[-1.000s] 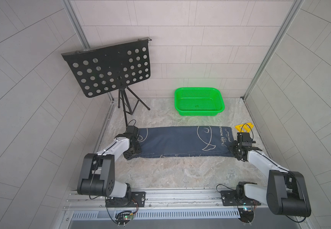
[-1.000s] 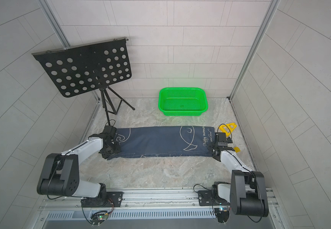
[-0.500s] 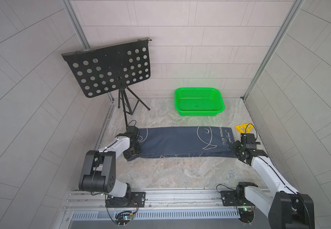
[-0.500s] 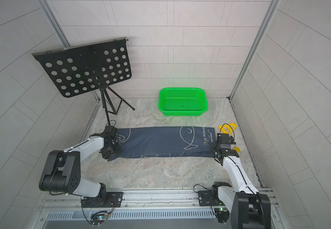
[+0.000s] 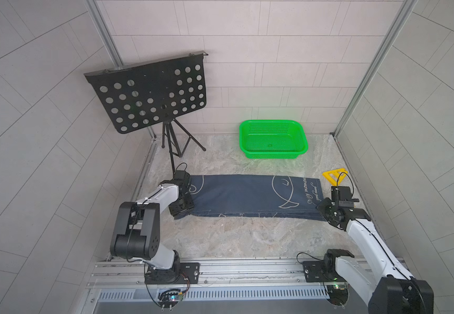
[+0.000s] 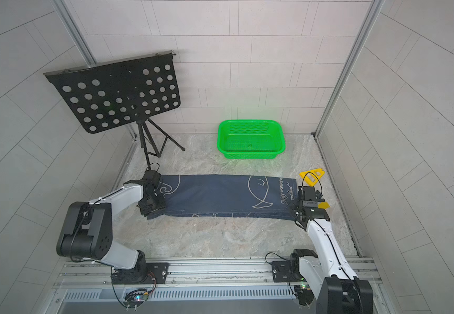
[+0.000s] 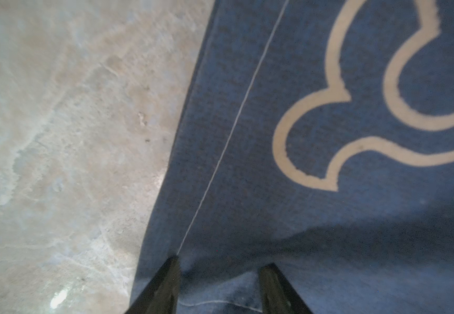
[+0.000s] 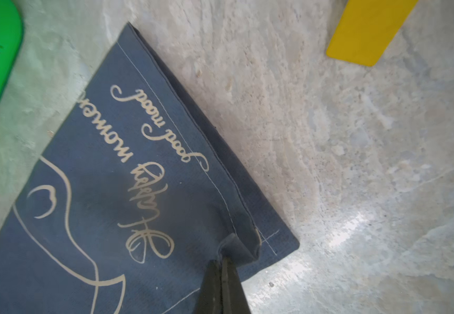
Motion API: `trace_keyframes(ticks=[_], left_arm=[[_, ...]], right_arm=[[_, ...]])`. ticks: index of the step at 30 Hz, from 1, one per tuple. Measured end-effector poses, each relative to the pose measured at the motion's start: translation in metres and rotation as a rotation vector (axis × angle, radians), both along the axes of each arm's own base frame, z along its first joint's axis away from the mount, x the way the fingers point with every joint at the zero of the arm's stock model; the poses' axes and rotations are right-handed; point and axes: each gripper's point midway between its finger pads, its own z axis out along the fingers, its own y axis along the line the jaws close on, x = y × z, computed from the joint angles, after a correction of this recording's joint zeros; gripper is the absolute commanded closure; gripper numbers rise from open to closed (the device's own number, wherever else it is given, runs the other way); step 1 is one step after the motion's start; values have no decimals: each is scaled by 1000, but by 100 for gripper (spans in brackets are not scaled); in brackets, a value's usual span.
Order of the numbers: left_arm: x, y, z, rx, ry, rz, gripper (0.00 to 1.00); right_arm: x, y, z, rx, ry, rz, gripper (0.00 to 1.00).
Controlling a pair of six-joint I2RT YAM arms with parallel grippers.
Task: Roll up the pillowcase
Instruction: Fold the pillowcase at the center of the board.
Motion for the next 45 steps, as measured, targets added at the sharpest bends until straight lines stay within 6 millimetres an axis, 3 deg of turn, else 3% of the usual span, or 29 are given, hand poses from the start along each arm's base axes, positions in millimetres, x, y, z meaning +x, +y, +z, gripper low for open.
trace_keyframes(ticks=[7, 12, 16, 21, 23, 26, 29, 34, 40, 45], left_arm=[[6, 6, 9, 37, 0, -25, 47], [13, 10, 21, 66, -15, -45, 46], [19, 12, 42, 80, -53, -62, 46], [40, 0, 89, 51, -186, -105, 46], [51, -18, 108, 29, -252, -156, 46], [62, -61, 123, -24, -322, -270, 46], [62, -106, 118, -96, -335, -377, 46], [56, -148, 89, -166, -305, -463, 46], [28, -147, 33, -161, -168, -475, 46], [27, -140, 23, -122, -155, -487, 46]], right_arm=[[-30, 1, -31, -12, 120, -2, 80], [-35, -3, -26, -37, 145, 3, 62], [-31, -12, 4, -98, 116, 7, 54], [-23, -29, 67, -226, -18, 1, 50], [-13, -32, 87, -263, -67, 25, 52], [12, -23, 82, -229, -74, 96, 58], [39, -9, 55, -159, -34, 173, 62], [57, 8, 17, -80, 20, 251, 63], [67, 10, -14, -66, 80, 293, 63], [67, 5, -34, -69, 135, 313, 62]])
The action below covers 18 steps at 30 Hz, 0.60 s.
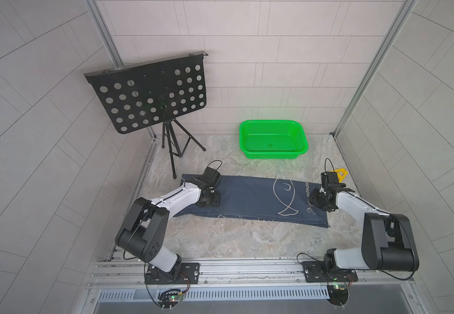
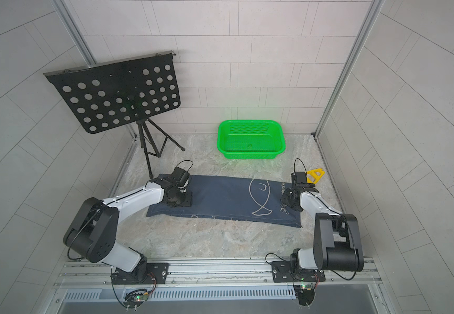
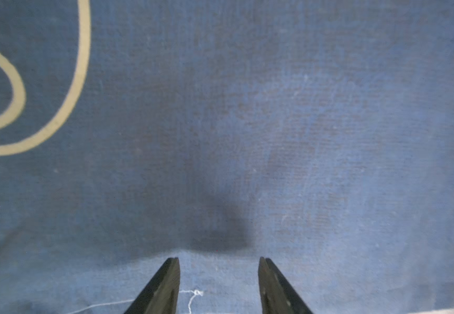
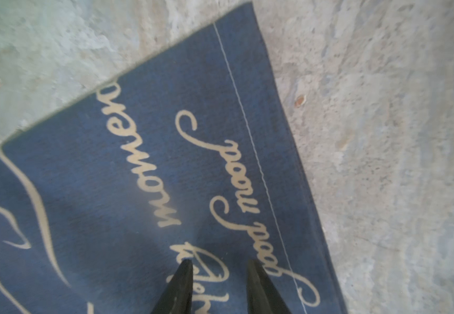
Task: Roll up the pillowcase
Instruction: Fold the pillowcase at the center of the board.
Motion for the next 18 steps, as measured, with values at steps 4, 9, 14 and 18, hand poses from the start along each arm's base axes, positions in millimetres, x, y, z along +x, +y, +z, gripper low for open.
trace_keyframes(ticks=[4, 9, 14, 18], left_arm=[[2, 8, -12, 42, 10, -3, 46], [4, 20, -22, 80, 24, 8, 47], [12, 31, -22, 81, 15, 39, 47], [13, 33, -22, 87, 15, 41, 47]], right_arm=[[6, -6, -3, -7, 6, 8, 61], [11, -18, -2, -22, 14, -4, 59], [10, -32, 0, -45, 30, -15, 56], [16, -36, 13, -61, 23, 2, 51]])
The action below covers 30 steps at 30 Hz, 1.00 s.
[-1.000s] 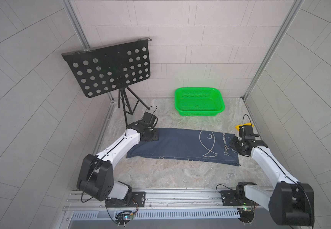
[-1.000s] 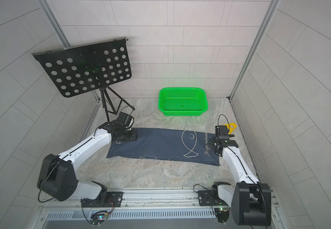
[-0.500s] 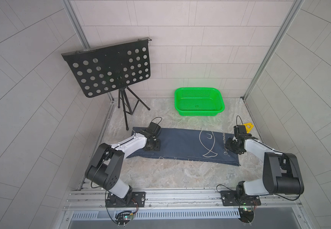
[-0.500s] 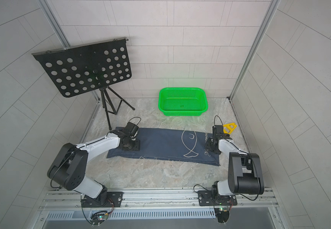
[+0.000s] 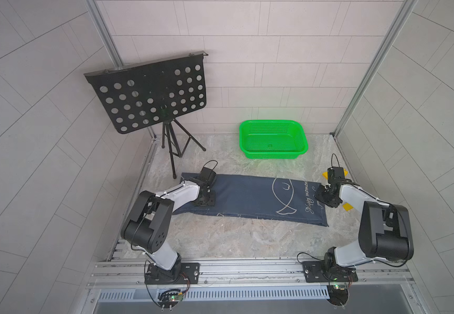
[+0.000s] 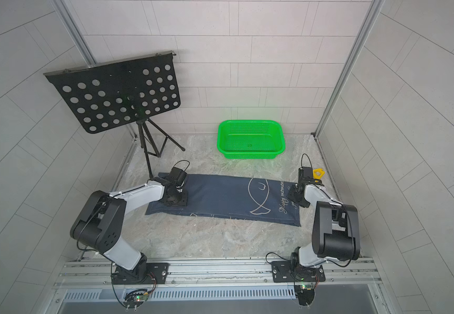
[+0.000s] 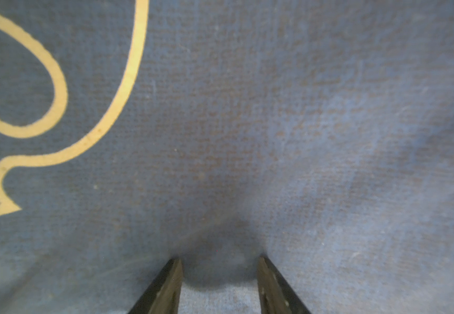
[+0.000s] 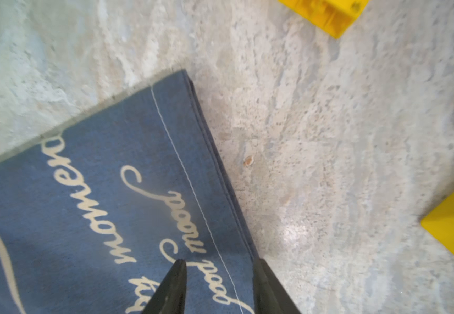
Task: Roll up the pillowcase
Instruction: Fold the pillowcase at the center of the board, then roll the pillowcase at the center of the board.
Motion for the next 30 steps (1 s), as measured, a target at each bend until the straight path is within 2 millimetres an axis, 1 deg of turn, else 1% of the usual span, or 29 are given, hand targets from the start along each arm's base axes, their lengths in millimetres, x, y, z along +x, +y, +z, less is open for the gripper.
trace_keyframes(ticks=[3, 5, 8, 11, 14, 16, 17, 19, 21, 24, 27, 30], left_arm=[[-1, 1, 0, 5, 3, -1, 46], [-3, 5, 2, 23, 9, 2, 45], [-4, 9, 15, 42, 3, 4, 44], [9, 1, 45, 9, -70, -8, 42], [26, -16, 81, -45, -182, -49, 37], [34, -38, 102, -96, -252, -108, 32], [35, -47, 108, -116, -275, -135, 30], [36, -74, 117, -175, -317, -212, 26], [34, -98, 120, -228, -337, -284, 23], [28, -136, 120, -301, -354, -395, 20], [22, -175, 114, -369, -348, -498, 18], [17, -206, 106, -423, -337, -573, 16]], right_arm=[[3, -2, 16, -17, -24, 26, 45], [1, -4, 26, -35, -28, 54, 43], [-8, -8, 32, -68, -12, 84, 42], [-21, -11, 28, -85, 18, 101, 42], [-28, -10, 20, -77, 57, 131, 41], [-29, -9, 16, -71, 83, 152, 41], [-28, -9, 14, -68, 93, 160, 41], [-24, -9, 10, -60, 114, 180, 40], [-20, -7, 5, -45, 127, 197, 40], [-14, -5, -2, -20, 148, 221, 39], [-10, -3, -8, -1, 162, 242, 39], [-7, -1, -14, 14, 179, 258, 39]])
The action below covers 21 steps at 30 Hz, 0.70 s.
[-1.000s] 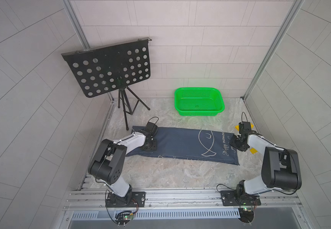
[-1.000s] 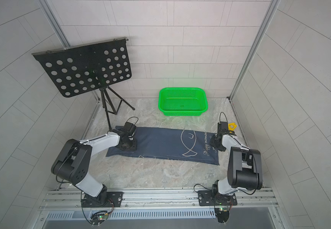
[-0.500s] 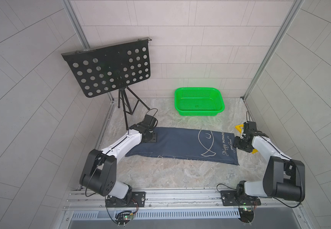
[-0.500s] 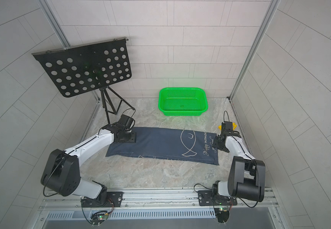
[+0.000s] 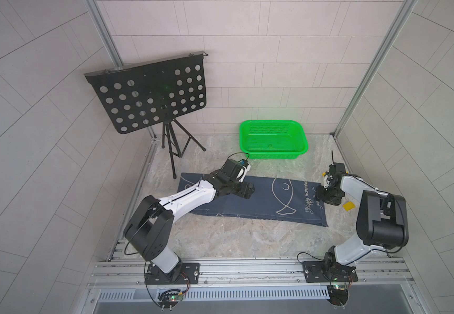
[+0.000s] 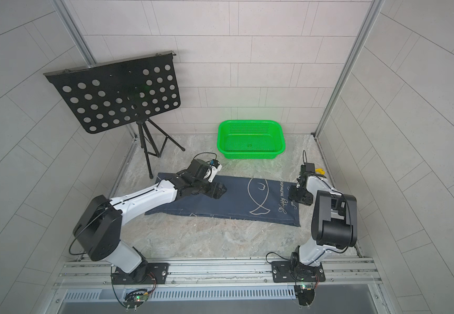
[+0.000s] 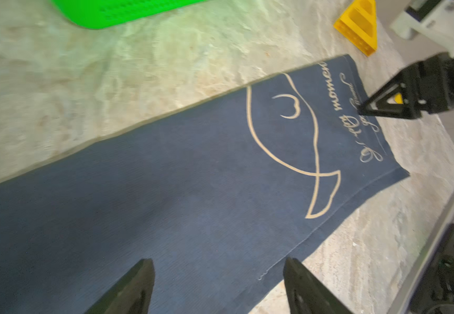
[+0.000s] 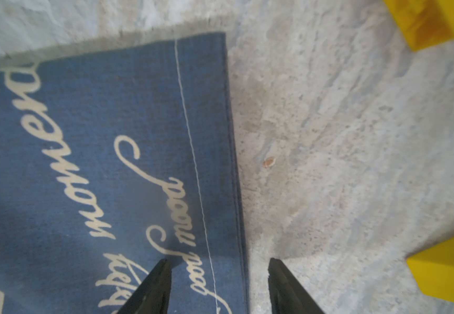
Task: Roll up the pillowcase
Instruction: Roll the pillowcase at the center of the board.
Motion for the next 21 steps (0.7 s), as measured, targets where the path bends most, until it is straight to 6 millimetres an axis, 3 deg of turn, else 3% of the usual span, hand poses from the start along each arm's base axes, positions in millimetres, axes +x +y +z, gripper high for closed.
trace_keyframes(ticks=[8, 10, 17, 21], left_arm=[[-11, -58, -26, -71, 40, -141, 9], [-12, -66, -34, -85, 59, -155, 4], [-9, -82, -47, -119, 99, -180, 3], [-8, -91, -51, -144, 116, -191, 2]], right_arm=[[10, 0, -4, 16, 12, 25, 46], [13, 0, -4, 16, 12, 26, 51], [19, -1, -4, 24, -8, 40, 75], [23, 3, -3, 41, -25, 51, 82]])
